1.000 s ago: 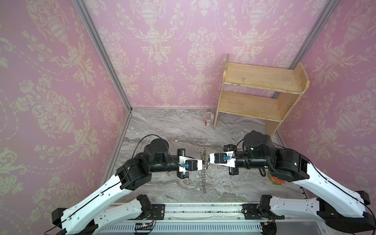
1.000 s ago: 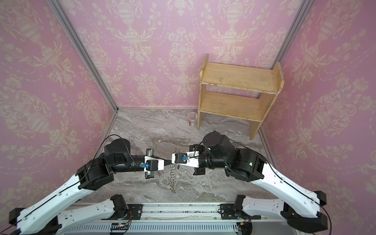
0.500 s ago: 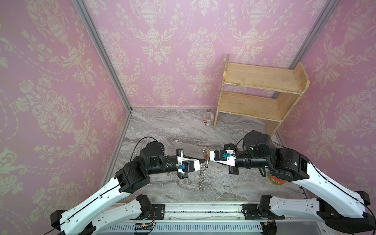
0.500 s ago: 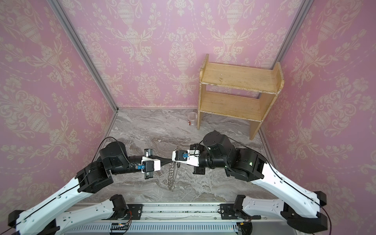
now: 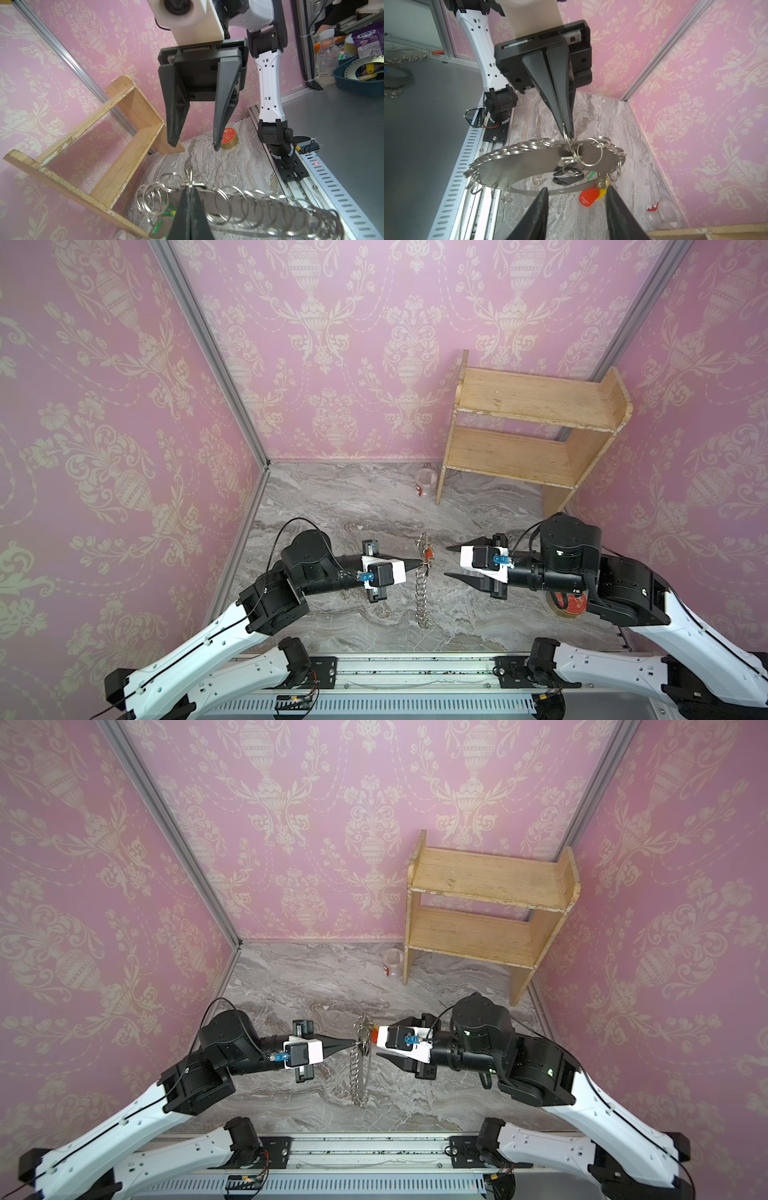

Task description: Put the keys on the keyring

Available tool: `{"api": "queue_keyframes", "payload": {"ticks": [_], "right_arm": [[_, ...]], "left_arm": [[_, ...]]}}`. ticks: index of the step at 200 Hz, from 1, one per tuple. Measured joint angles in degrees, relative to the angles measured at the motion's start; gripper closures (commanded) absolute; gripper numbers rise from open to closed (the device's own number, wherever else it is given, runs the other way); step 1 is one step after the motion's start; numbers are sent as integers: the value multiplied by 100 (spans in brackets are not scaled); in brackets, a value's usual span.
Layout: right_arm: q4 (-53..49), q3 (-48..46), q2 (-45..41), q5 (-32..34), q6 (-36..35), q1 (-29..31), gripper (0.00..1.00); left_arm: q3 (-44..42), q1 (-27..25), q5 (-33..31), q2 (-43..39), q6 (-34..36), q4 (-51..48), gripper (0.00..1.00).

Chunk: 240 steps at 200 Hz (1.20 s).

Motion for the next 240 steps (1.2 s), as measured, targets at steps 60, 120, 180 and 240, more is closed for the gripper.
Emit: {"api": "queue_keyframes", "payload": {"ticks": [60,120,180,240], "right_arm": [[649,-254,-48,-435,0,0,64],[938,-299,52,-697,0,0,71],[990,-304,212,-787,-2,0,78],[1001,-304,216,-789,0,-13,86]], "left_arm": [[-46,0,184,33,-310,389,100],[-66,0,299,72,-420,496,100],[-68,0,317,70,-422,527,100],[-70,0,323,70,-422,527,100]]}}
